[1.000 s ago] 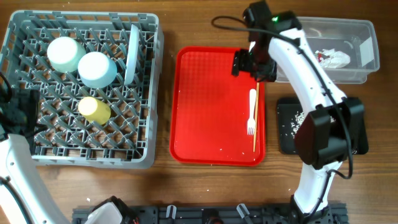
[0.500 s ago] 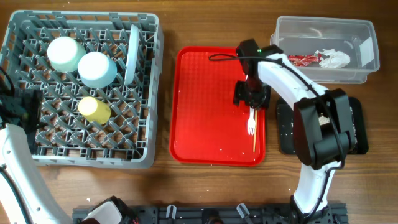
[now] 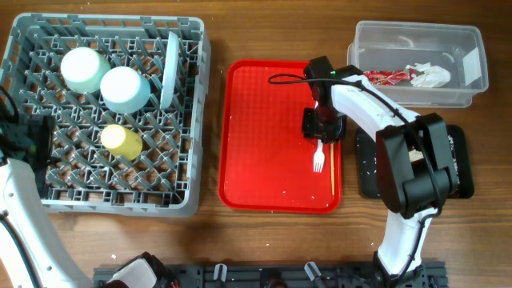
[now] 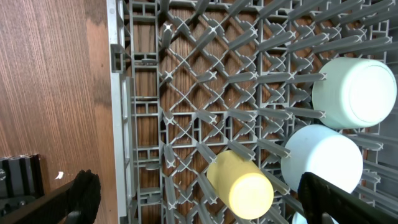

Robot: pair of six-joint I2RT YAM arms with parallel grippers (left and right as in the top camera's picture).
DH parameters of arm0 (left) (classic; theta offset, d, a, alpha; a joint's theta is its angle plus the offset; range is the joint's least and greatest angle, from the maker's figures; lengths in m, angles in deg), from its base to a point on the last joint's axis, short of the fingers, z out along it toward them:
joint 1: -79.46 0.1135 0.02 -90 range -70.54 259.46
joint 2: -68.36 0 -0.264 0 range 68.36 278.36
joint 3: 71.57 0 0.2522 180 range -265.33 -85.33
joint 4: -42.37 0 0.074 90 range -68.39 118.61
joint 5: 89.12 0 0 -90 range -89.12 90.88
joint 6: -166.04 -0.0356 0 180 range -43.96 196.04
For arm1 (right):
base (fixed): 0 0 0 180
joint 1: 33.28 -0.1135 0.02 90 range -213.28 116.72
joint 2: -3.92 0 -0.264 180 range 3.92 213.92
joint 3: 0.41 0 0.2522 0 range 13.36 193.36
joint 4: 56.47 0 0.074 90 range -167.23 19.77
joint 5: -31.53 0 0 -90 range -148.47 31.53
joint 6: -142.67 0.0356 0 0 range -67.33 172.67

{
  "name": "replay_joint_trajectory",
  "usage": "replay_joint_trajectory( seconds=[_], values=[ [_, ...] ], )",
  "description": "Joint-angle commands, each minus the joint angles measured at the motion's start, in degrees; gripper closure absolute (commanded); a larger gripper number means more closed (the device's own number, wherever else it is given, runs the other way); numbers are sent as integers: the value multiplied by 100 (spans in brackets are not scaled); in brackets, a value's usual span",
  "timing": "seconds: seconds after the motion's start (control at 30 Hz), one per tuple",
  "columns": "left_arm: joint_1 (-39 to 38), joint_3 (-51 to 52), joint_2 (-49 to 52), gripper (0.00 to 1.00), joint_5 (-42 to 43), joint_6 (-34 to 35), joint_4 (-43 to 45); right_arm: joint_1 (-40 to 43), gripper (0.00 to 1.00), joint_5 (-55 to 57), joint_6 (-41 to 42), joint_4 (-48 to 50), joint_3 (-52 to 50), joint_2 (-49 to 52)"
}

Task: Sort waste into correct bins and load items into the dishwasher rack
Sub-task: 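Lift the white fork off the red tray with the right gripper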

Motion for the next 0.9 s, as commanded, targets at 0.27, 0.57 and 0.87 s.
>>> replay_joint_trajectory(
  seconds=[0.27, 0.57, 0.87],
  values=[
    [42, 0, 22, 0, 28, -35, 0, -334, 90, -417, 407, 289, -601, 79],
    [42, 0, 22, 0, 28, -35, 0, -393, 96, -463, 382, -24, 26, 76],
    [42, 0, 22, 0, 28, -35, 0, -393, 96, -1711, 61, -138, 1145, 76]
  ],
)
